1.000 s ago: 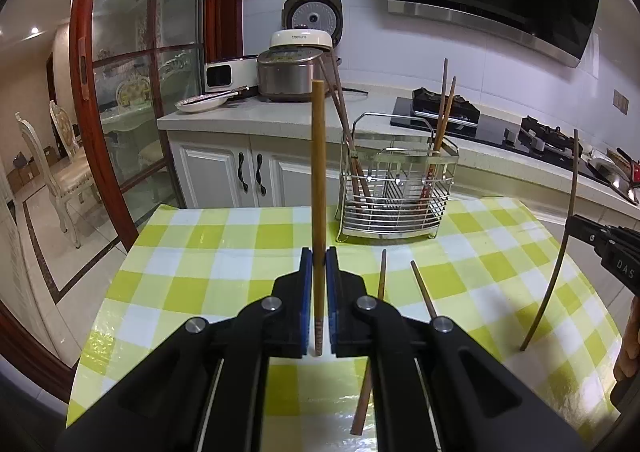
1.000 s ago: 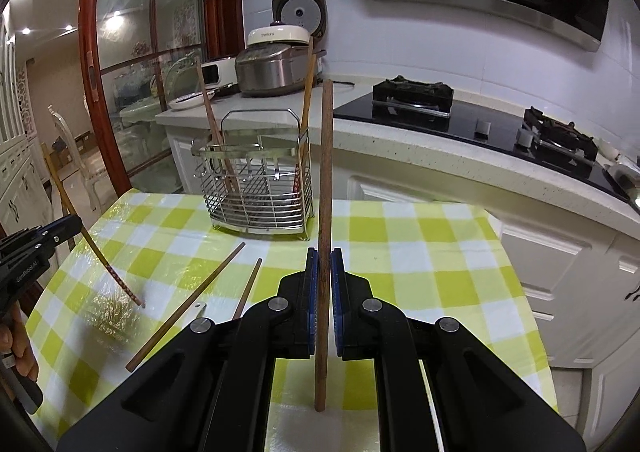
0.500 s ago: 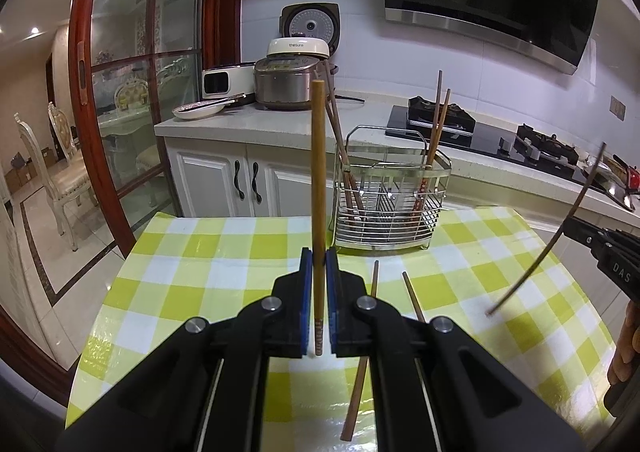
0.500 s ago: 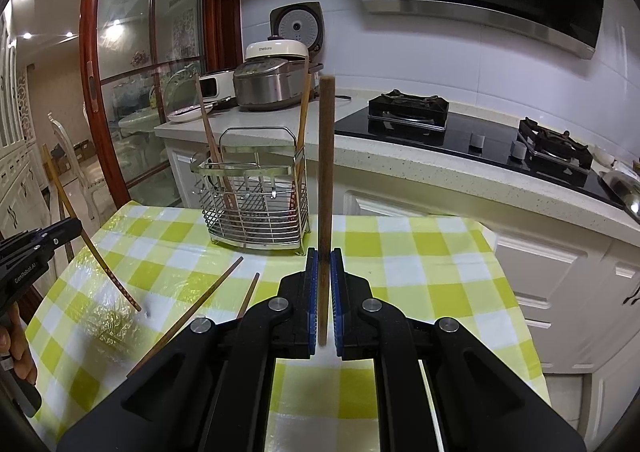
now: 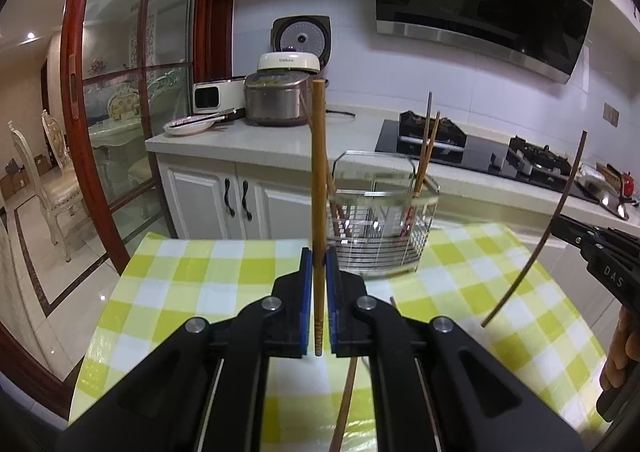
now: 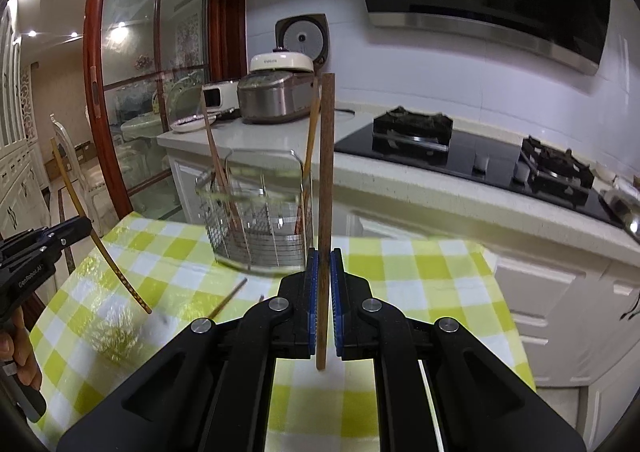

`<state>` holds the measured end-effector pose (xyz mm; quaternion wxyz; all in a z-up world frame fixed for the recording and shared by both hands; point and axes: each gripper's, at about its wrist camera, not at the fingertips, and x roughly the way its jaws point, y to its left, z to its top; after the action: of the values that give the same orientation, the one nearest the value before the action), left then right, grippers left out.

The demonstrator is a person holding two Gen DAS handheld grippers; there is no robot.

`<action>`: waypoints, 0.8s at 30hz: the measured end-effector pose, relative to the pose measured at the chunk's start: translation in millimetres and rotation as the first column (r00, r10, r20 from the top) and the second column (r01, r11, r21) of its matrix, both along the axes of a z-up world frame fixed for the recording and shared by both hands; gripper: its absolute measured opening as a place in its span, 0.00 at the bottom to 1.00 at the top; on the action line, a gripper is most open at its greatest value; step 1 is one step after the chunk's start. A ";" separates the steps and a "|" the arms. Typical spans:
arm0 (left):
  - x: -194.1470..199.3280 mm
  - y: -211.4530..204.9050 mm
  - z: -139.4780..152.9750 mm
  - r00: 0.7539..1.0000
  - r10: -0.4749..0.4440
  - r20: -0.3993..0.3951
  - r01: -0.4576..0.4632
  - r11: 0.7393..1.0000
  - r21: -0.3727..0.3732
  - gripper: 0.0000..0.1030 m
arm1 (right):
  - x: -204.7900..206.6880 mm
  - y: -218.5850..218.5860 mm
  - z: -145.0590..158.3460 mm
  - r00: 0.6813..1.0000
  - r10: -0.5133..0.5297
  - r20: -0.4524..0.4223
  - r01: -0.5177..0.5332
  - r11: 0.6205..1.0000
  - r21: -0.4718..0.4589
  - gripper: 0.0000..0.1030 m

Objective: Organize utensils
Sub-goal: 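Lift both chopsticks upright and carry them over the wire rack, then lower both chopsticks into the rack and open both tools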

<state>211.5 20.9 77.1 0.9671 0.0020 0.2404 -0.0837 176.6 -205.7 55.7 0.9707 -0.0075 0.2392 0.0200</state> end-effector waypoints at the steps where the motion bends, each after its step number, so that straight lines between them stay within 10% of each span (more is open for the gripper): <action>1: 2.7 -1.1 3.3 1.000 -0.001 0.005 0.001 1.000 -0.006 0.07 | 3.1 1.3 5.9 1.000 0.001 0.010 -0.001 1.000 -0.001 0.08; 24: 89.0 -40.7 107.5 0.985 -0.055 0.165 0.064 0.997 -0.048 0.07 | 86.8 30.1 130.1 0.979 0.085 0.183 -0.088 0.996 0.012 0.08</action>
<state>300.5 -19.8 184.5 0.9803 -0.0096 0.1576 -0.1185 263.4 -175.7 185.8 0.9868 -0.0099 0.1487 0.0639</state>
